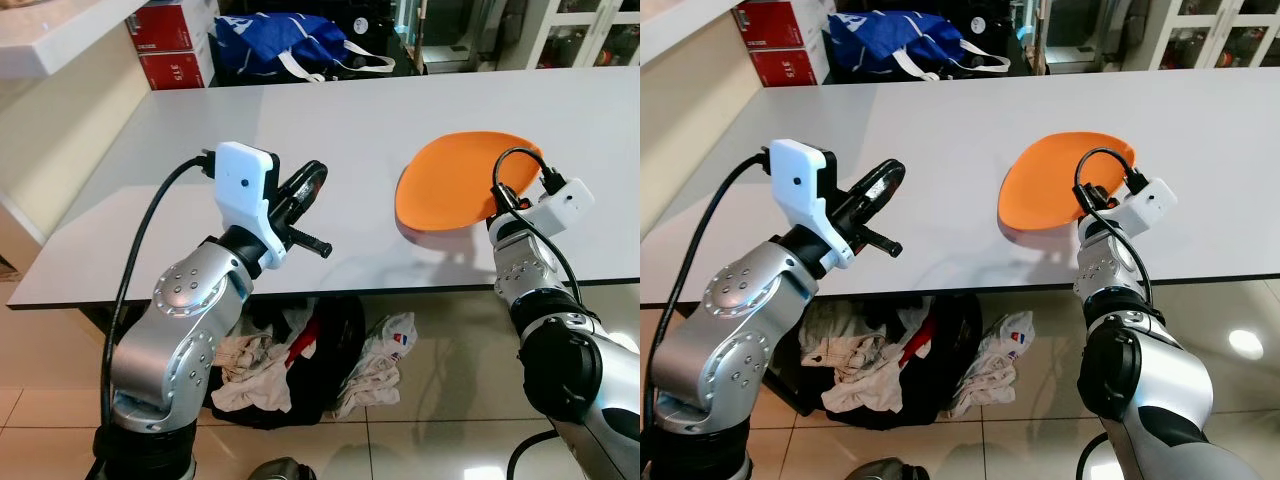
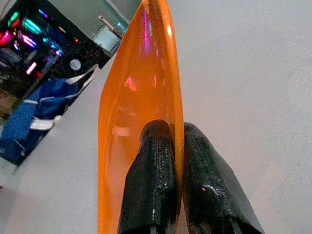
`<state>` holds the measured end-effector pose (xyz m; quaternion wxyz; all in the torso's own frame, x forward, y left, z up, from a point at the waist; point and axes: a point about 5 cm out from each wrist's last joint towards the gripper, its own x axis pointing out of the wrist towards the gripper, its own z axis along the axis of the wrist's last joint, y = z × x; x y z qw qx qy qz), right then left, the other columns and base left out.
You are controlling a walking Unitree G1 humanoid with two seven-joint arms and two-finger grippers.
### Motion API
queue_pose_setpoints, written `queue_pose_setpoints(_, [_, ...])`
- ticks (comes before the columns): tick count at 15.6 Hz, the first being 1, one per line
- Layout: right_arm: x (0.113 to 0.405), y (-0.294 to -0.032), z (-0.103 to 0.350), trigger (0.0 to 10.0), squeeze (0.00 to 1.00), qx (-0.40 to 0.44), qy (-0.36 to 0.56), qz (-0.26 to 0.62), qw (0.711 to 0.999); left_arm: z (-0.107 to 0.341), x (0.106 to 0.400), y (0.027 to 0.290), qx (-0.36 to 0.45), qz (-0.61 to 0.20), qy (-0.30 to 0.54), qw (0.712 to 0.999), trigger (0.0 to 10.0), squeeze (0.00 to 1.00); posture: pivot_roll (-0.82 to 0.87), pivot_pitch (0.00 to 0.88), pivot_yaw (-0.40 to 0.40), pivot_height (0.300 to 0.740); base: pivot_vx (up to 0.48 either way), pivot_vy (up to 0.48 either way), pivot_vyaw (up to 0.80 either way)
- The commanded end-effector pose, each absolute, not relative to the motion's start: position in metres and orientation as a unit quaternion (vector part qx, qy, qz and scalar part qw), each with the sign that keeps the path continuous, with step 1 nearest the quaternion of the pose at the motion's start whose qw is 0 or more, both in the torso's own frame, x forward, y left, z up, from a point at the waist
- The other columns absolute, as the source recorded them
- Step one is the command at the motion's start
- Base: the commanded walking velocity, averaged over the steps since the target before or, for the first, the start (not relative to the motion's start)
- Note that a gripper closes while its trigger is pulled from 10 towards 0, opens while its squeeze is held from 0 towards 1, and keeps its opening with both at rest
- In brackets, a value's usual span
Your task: Setting the table
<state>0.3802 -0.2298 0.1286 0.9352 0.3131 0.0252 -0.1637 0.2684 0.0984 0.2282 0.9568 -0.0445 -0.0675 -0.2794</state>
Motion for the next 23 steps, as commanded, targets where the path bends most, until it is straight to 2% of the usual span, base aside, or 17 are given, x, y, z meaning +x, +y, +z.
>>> queue_pose_setpoints(1, [0.373, -0.226, 0.109, 10.0, 0.0, 0.272, 0.074, -0.172, 0.944, 0.23, 0.266, 0.101, -0.048, -0.276, -0.065, 0.958, 10.0, 0.0, 0.07, 0.0, 0.085, 0.74, 0.0, 0.0, 0.0])
queue_pose_setpoints(5, [0.36, -0.226, 0.085, 10.0, 0.0, 0.225, 0.134, -0.2, 0.944, 0.23, 0.265, 0.099, -0.047, -0.278, -0.059, 0.958, 10.0, 0.0, 0.07, 0.001, 0.088, 0.74, 0.0, 0.0, 0.0])
queue_pose_setpoints(6, [0.357, -0.228, 0.08, 10.0, 0.65, 0.218, 0.147, -0.213, 0.941, 0.23, 0.264, 0.1, -0.046, -0.278, -0.058, 0.958, 10.0, 0.0, 0.07, 0.0, 0.09, 0.74, 0.0, 0.0, 0.0])
queue_pose_setpoints(7, [0.357, -0.228, 0.079, 10.0, 0.65, 0.218, 0.148, -0.216, 0.94, 0.231, 0.264, 0.1, -0.046, -0.278, -0.058, 0.958, 10.0, 0.0, 0.08, 0.001, 0.092, 0.74, 0.0, 0.0, 0.0])
queue_pose_setpoints(8, [0.356, -0.229, 0.078, 10.0, 1.0, 0.215, 0.151, -0.219, 0.94, 0.231, 0.264, 0.1, -0.045, -0.279, -0.057, 0.958, 10.0, 0.0, 0.08, 0.001, 0.093, 0.74, 0.0, 0.0, 0.0])
queue_pose_setpoints(19, [0.352, -0.228, 0.072, 10.0, 1.0, 0.183, 0.168, -0.224, 0.942, 0.229, 0.265, 0.104, -0.028, -0.261, -0.051, 0.964, 10.0, 0.0, 0.08, 0.013, 0.094, 0.74, 0.0, 0.0, 0.0])
queue_pose_setpoints(20, [0.352, -0.228, 0.071, 10.0, 0.89, 0.179, 0.169, -0.226, 0.943, 0.229, 0.265, 0.104, -0.028, -0.259, -0.051, 0.964, 10.0, 0.0, 0.08, 0.013, 0.093, 0.74, 0.0, 0.0, 0.0])
queue_pose_setpoints(21, [0.352, -0.228, 0.072, 10.0, 0.0, 0.173, 0.168, -0.224, 0.944, 0.229, 0.266, 0.104, -0.027, -0.257, -0.051, 0.965, 10.0, 0.0, 0.08, 0.013, 0.092, 0.74, 0.0, 0.0, 0.0])
queue_pose_setpoints(23, [0.355, -0.225, 0.078, 10.0, 0.0, 0.141, 0.157, -0.213, 0.954, 0.228, 0.266, 0.104, -0.024, -0.255, -0.051, 0.965, 10.0, 0.0, 0.08, 0.013, 0.09, 0.74, 0.0, 0.0, 0.0])
